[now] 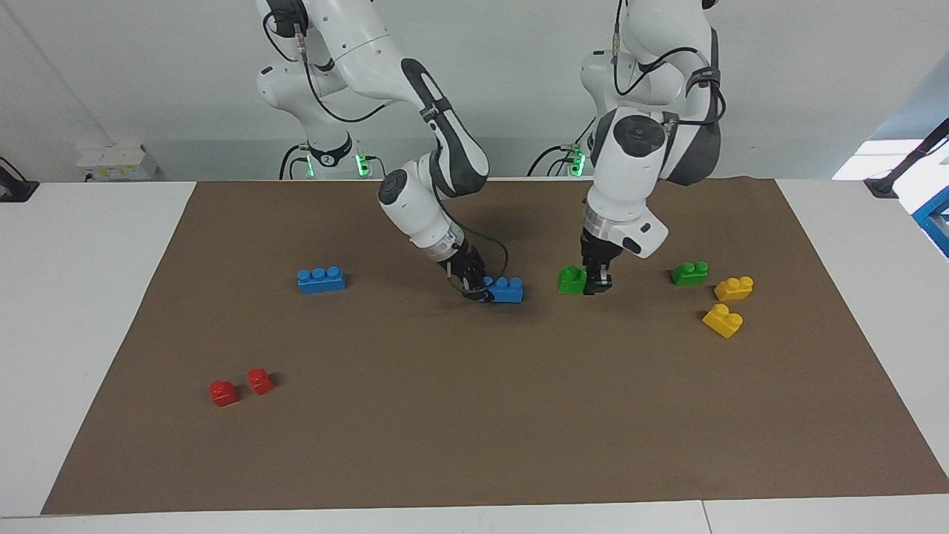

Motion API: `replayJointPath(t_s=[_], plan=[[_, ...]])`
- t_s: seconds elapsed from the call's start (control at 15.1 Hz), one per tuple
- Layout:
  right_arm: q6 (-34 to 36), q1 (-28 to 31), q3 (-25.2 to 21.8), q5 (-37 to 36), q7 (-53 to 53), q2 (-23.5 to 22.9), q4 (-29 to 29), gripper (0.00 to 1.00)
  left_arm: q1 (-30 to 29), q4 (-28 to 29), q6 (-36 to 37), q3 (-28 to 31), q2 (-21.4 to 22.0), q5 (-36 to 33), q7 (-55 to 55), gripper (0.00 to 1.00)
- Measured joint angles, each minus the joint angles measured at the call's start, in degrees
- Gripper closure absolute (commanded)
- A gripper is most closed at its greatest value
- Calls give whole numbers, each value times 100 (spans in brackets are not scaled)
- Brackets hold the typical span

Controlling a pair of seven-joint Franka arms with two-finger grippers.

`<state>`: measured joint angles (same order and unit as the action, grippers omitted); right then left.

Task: Remove green block with left arm and hold with right
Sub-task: 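Pull the green brick away with the left gripper while the right gripper holds blue, then lower the green brick beside the other green brick and open the left gripper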

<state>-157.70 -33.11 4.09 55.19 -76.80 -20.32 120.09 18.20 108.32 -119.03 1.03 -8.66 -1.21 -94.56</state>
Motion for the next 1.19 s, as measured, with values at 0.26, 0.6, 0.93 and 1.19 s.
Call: replayJointPath(t_s=[0.26,0.6,0.93,1.19], plan=[[2,9,-1,3,160,14,18,100,-733,447,-374,7,55,0,1620,100],[4,22,-1,4,241,33,44,100,-1235,955,-942,6,55,0,3016,100],[3,26,-1,4,305,44,58,100,-1409,1101,-1064,0,29,0,4038,100],[3,33,-2,7,428,64,87,100,-1422,1325,-1479,-3,-134,0,4519,100]])
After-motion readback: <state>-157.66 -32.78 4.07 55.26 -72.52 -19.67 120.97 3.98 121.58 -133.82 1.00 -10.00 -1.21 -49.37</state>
